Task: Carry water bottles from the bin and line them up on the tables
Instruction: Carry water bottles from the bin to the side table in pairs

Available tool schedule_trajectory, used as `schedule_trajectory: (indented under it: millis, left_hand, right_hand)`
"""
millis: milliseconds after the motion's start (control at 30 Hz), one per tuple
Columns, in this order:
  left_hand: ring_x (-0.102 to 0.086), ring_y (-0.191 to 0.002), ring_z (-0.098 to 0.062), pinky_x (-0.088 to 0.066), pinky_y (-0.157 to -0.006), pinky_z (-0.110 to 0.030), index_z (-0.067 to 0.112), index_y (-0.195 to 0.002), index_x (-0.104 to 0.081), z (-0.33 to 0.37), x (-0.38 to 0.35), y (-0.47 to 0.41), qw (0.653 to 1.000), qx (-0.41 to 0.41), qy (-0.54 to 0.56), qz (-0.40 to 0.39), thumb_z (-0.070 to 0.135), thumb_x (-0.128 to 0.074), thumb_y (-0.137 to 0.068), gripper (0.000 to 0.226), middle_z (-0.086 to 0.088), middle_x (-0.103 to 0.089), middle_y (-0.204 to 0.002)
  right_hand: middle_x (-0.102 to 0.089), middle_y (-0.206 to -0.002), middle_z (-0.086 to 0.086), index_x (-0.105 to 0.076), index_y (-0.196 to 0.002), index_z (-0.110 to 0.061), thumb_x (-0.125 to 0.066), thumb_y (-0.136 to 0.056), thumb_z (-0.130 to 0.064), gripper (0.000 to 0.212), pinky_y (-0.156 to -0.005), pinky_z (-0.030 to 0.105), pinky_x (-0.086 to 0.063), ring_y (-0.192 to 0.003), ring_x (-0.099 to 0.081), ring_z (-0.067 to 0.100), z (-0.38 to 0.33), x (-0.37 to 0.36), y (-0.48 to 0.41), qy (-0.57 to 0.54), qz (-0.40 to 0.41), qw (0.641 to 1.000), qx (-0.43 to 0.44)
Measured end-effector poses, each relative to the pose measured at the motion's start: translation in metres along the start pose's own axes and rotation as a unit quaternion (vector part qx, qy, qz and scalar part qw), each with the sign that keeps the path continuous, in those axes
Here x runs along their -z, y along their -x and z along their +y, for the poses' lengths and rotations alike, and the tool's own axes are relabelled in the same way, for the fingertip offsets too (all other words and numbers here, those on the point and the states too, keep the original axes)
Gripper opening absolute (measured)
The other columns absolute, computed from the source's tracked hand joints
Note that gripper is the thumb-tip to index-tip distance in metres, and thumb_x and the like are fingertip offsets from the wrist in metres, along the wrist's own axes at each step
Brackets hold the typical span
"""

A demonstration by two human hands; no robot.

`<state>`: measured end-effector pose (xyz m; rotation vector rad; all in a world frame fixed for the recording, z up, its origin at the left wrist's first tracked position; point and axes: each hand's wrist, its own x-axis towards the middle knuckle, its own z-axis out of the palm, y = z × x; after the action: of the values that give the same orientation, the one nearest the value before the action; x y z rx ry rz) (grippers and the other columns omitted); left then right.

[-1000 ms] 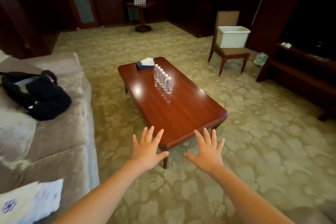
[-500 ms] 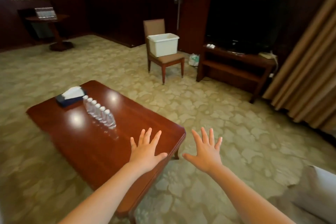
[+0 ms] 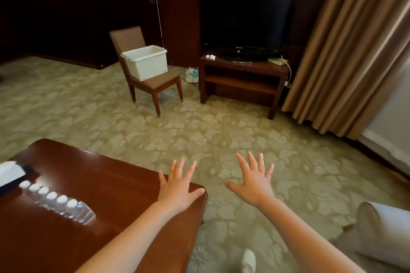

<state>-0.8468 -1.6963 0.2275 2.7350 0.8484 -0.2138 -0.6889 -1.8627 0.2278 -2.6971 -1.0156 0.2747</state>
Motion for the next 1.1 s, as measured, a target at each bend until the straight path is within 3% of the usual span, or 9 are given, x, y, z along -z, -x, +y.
schedule_trajectory:
  millis: [633,867,1100]
  left_hand:
    - [0.021,-0.149,-0.026,0.008,-0.117,-0.061,0.040,-0.153,0.011,0.035,0.072,-0.374,0.995,0.088,0.026,0.027,0.068,-0.040,-0.091,0.085,-0.002,0.022,-0.162]
    - [0.021,-0.149,-0.026,0.008,-0.117,-0.062,0.040,-0.154,0.010,0.013,0.089,-0.506,0.993,0.106,0.032,0.028,0.068,-0.040,-0.091,0.084,-0.001,0.022,-0.162]
    - [0.022,-0.149,-0.025,0.010,-0.116,-0.061,0.041,-0.153,0.009,-0.037,0.142,-0.656,0.992,0.116,0.035,0.040,0.067,-0.043,-0.091,0.085,0.000,0.022,-0.162]
  right_hand:
    - [0.014,-0.166,0.007,0.004,-0.157,-0.040,-0.050,-0.084,-0.073,0.097,-0.113,0.065,0.019,-0.146,0.030,0.038,0.058,0.065,-0.407,0.092,-0.036,0.989,0.112]
    - [0.014,-0.166,0.008,0.003,-0.157,-0.040,-0.051,-0.085,-0.071,0.095,-0.113,0.065,0.019,-0.146,0.030,0.038,0.055,0.058,-0.543,0.097,-0.054,0.986,0.128]
    - [0.013,-0.166,0.007,0.002,-0.157,-0.040,-0.052,-0.085,-0.069,0.095,-0.114,0.064,0.019,-0.147,0.029,0.037,0.009,0.062,-0.715,0.088,-0.054,0.985,0.141]
